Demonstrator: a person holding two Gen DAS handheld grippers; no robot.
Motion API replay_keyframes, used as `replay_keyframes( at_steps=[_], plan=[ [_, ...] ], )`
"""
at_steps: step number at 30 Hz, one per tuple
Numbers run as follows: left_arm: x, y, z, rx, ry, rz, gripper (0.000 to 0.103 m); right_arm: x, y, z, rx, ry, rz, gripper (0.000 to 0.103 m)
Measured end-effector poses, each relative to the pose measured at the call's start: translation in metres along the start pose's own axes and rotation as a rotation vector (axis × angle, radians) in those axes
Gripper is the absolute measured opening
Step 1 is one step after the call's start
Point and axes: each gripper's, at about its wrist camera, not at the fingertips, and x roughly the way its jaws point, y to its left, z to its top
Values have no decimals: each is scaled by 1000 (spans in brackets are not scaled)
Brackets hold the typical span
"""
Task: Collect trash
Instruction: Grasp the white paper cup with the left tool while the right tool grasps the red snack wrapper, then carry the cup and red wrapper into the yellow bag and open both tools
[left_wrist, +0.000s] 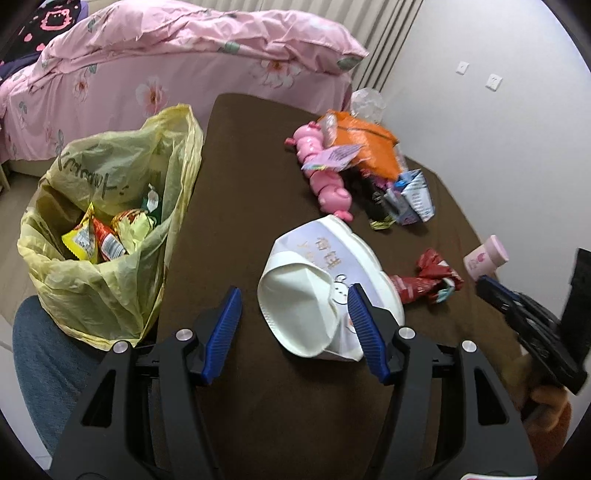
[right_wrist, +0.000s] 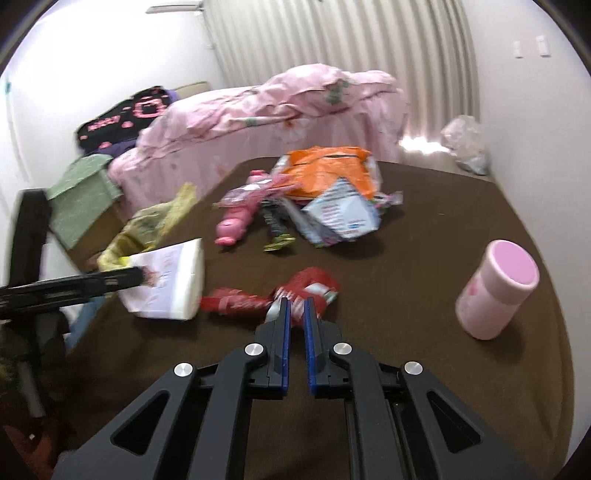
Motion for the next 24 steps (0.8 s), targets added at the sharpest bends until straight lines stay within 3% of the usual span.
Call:
replay_keyframes(
  at_steps=[2, 3, 4, 8, 11, 14, 15, 19, 23, 24],
  plan=[
    [0, 2, 0, -9, -6, -4, 47, 0, -1, 0, 7, -1, 5, 29],
    [-2, 5, 1, -14, -12, -10, 46, 0, -2, 0, 9, -4, 10, 52],
    [-4, 6, 1, -18, -18, -12, 46, 2, -4, 0, 14, -14, 20, 53],
    [-10, 10, 2, -27, -36, -22, 46, 22, -12, 6, 53, 19, -7, 53],
    [-12, 9, 2, -21, -40, -40, 48, 47, -22, 10, 106, 97, -16, 53],
    [-16, 5, 2, 3, -46, -43, 53, 56, -26, 7, 158, 147, 63, 51],
    [-17, 3, 1, 13, -48, -41, 53, 55, -23, 6, 150, 142, 69, 44],
    [-15, 2, 0, 10, -41, -27, 53, 37, -6, 1, 52, 94, 27, 40],
    [-4, 7, 1, -23, -10, -27, 53, 22, -3, 6, 41, 47, 11, 40],
    [-2, 9, 1, -30, -6, -29, 42, 19, -3, 9, 42, 39, 12, 40]
  ],
)
